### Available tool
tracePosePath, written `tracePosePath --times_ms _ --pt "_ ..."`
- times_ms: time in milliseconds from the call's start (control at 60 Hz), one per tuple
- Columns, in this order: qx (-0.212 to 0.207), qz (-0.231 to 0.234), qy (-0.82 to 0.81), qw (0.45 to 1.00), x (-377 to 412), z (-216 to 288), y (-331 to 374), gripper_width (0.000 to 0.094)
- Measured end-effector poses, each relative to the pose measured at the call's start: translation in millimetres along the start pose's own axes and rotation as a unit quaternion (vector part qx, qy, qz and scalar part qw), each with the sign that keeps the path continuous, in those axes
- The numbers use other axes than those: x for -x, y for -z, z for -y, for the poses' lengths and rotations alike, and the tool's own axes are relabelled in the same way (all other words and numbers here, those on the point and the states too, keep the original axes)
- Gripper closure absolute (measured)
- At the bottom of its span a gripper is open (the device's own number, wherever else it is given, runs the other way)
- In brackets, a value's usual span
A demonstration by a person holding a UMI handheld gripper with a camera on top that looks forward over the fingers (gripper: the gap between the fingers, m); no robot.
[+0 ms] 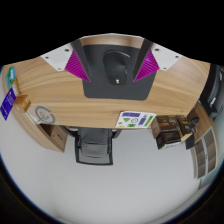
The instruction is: Arrange mouse
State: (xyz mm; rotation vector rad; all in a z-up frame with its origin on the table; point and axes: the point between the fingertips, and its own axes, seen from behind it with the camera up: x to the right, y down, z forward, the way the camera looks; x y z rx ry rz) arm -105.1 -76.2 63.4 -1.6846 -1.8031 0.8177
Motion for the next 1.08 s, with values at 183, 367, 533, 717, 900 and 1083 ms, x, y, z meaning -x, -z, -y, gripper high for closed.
tracePosePath --times_ms 183,367,533,717,900,1083 --pt "-0.022 -0.044 -0.009 0.999 -35.6 19.1 139.2 0.0088" --pt "-0.021 -0.054 -0.017 0.998 -64.4 -14.5 259.5 0.0087" --pt "-0.028 -0.077 0.004 0.997 -91.7 -54.4 329.9 0.0085" --pt "-0.036 -0.085 0.004 0.996 -109.7 -82.4 366.8 0.0087" --pt "-0.038 -0.071 0.001 0.997 -109.2 -100.9 388.5 0.0084" --pt "-0.033 -0.049 -0.005 0.998 -97.0 -115.8 399.6 0.0087"
